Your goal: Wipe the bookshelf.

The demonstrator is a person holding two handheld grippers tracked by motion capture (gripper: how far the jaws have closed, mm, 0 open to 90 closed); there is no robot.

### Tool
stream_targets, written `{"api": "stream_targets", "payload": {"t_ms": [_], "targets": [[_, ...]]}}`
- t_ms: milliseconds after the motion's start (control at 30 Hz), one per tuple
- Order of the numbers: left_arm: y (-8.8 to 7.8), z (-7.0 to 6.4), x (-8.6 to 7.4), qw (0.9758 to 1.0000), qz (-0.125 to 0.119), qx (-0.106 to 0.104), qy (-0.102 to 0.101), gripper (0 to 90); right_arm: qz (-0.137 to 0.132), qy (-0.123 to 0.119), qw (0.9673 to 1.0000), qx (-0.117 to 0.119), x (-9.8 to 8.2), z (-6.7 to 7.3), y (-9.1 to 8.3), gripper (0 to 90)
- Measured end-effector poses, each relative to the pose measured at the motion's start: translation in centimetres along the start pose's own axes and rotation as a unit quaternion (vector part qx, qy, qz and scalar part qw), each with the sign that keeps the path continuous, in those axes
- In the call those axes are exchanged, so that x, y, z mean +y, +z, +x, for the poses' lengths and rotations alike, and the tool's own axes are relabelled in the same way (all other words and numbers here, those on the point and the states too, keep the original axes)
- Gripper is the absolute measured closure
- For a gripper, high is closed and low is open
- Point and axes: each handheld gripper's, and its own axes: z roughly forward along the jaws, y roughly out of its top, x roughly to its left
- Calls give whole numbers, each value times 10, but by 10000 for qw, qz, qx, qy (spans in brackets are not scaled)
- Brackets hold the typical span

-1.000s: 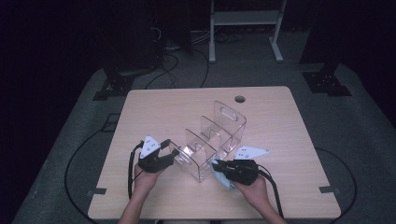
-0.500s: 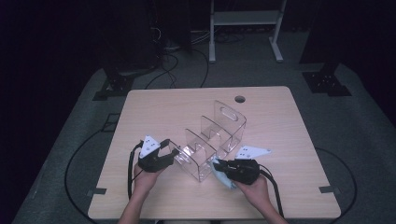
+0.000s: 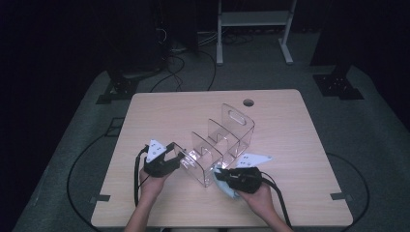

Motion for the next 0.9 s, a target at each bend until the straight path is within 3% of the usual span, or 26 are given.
{"api": "stream_targets", "payload": {"t_ms": [67,267,400,433,500,600,667,767,900], "targets": [[-2,2,-1,9999,-13,-128,33,474,-153,203,9996,-129,0,-13,-11,791],[-7,10,-3,9996,-51,-280,48,473,-287,235,9990,-233,0,-18,-27,791],[-7,13,-4,9997,-64,-254,-28,469,-513,283,9977,-340,10,-29,-44,791],[-6,13,-3,9998,-38,-166,-63,459,-585,280,9972,-385,16,-33,-49,791],[-3,14,-3,9999,33,22,-164,361,-672,243,9964,-463,31,-41,-57,791],[-2,13,-3,9998,2,52,-208,334,-591,225,9959,-653,56,-58,-59,791],[-2,12,-3,9999,-73,97,-37,473,-207,260,9965,-772,69,-79,-45,791],[0,13,-3,9998,-87,147,-74,478,-19,321,9961,-823,69,-87,-35,791],[0,14,-4,9999,-98,121,-6,482,-38,445,9959,-786,64,-88,-32,793]]}}
